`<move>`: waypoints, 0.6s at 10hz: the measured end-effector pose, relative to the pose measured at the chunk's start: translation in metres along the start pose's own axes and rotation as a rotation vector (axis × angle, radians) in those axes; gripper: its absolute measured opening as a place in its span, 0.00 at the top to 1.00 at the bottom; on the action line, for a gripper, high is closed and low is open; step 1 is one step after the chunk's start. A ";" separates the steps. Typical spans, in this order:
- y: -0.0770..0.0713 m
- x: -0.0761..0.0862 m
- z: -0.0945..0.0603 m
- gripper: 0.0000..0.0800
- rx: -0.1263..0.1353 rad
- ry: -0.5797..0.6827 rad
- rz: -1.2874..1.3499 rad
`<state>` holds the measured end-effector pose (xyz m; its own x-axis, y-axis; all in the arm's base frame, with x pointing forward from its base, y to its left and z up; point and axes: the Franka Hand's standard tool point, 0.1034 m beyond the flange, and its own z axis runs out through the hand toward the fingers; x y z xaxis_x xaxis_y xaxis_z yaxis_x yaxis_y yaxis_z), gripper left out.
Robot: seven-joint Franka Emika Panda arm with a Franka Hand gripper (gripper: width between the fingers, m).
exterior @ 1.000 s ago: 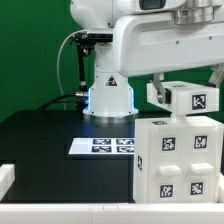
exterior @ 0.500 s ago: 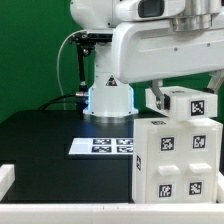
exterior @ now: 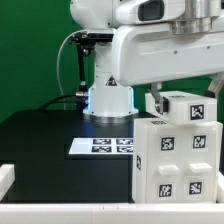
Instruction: Assemble cabinet
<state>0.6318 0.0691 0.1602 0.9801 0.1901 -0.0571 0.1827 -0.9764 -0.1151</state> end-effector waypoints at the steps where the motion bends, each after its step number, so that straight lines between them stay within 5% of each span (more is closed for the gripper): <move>1: 0.000 0.000 0.000 0.08 0.000 0.000 0.000; 4: 0.000 -0.002 -0.009 0.01 -0.006 0.022 -0.003; 6: 0.000 -0.019 -0.003 0.00 -0.012 0.030 -0.001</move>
Offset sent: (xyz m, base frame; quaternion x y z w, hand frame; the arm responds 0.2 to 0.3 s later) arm -0.0247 -0.0054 0.0137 -0.0038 0.0071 -0.0128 0.9999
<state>0.6135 0.0656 0.1638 0.9818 0.1879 -0.0274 0.1842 -0.9775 -0.1028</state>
